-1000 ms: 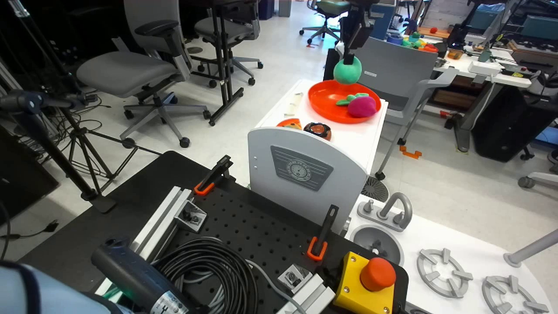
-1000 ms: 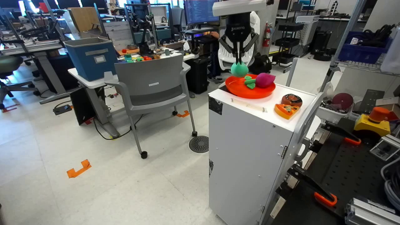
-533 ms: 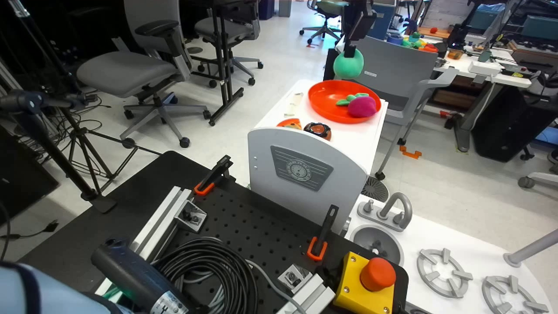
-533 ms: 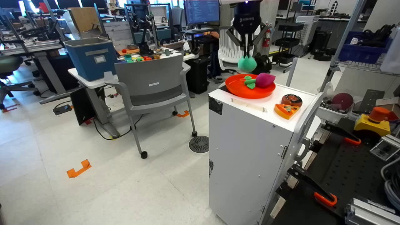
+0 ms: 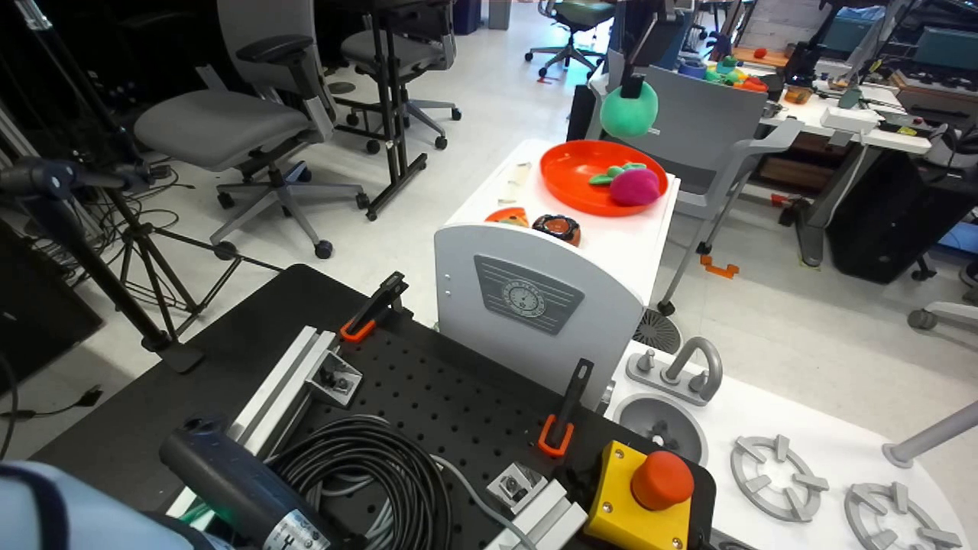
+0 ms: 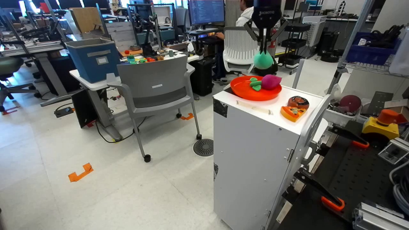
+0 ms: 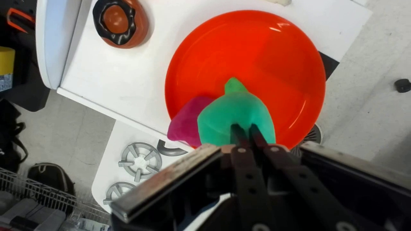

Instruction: Remove the green plushie from the orange plate

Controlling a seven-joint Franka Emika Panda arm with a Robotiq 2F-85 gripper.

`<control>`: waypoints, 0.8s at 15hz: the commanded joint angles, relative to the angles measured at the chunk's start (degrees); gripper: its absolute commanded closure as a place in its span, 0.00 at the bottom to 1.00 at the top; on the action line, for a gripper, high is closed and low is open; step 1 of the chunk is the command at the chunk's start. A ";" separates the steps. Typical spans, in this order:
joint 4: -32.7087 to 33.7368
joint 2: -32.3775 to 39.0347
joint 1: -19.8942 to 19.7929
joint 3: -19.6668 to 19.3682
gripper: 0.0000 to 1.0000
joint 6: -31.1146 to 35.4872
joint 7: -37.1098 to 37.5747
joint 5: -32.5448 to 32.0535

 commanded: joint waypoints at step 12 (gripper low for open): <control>-6.88 -6.43 -7.27 -1.15 0.99 3.60 -0.33 9.66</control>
